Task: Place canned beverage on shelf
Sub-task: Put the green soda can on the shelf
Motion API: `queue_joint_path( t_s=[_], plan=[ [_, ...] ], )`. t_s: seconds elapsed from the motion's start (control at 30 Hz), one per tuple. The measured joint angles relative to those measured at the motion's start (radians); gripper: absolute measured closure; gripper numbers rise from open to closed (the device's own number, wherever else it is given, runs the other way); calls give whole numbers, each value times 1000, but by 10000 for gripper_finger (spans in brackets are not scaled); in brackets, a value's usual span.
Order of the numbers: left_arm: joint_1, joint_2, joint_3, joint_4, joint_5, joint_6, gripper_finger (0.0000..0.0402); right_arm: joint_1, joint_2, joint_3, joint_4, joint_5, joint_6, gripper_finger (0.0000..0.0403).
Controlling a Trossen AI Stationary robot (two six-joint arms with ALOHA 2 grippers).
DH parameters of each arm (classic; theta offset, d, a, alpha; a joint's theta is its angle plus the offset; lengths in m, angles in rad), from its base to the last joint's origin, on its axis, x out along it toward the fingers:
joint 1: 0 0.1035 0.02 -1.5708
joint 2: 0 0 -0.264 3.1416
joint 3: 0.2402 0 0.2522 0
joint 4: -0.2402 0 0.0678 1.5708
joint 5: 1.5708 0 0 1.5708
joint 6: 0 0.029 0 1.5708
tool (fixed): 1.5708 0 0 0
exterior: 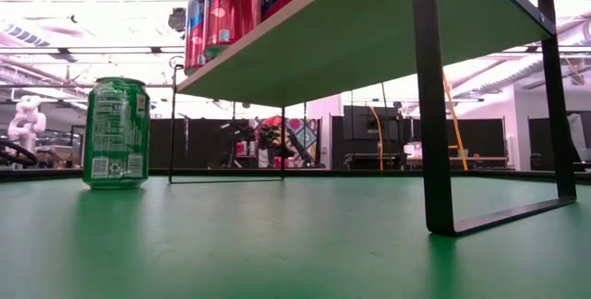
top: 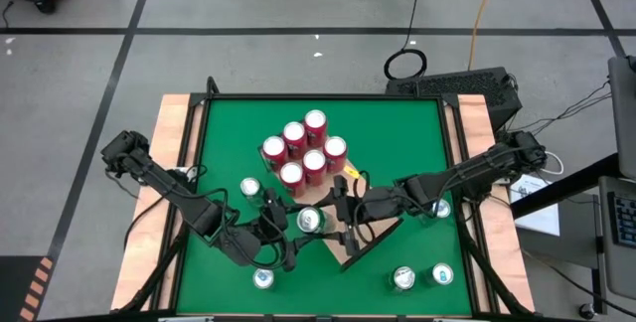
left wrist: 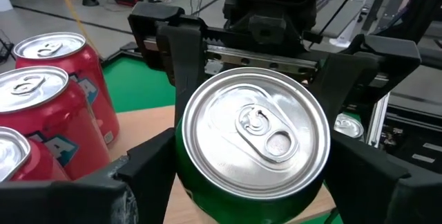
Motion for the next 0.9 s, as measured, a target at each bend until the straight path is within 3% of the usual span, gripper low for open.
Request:
queue_joint_path(
  t_s=[0.13, 0.37, 0.5, 0.77, 0.9],
  plan=[
    [0, 0, 0, 9, 8, 31, 80, 0, 0, 0, -1, -6, -19, 109],
    [-7, -7, 2, 136, -9, 148, 10, 0, 4, -4, -20, -62, -44, 109],
    [-35, -41, 2, 207, -20, 237, 11, 0, -6, -2, -21, -79, -72, 109],
    [-99, -95, 2, 195, -54, 373, 16, -6, -80, -23, 2, -282, -166, 109],
    [-103, -125, 2, 190, -58, 422, 16, -40, -92, -122, 199, -418, -176, 109]
  ],
)
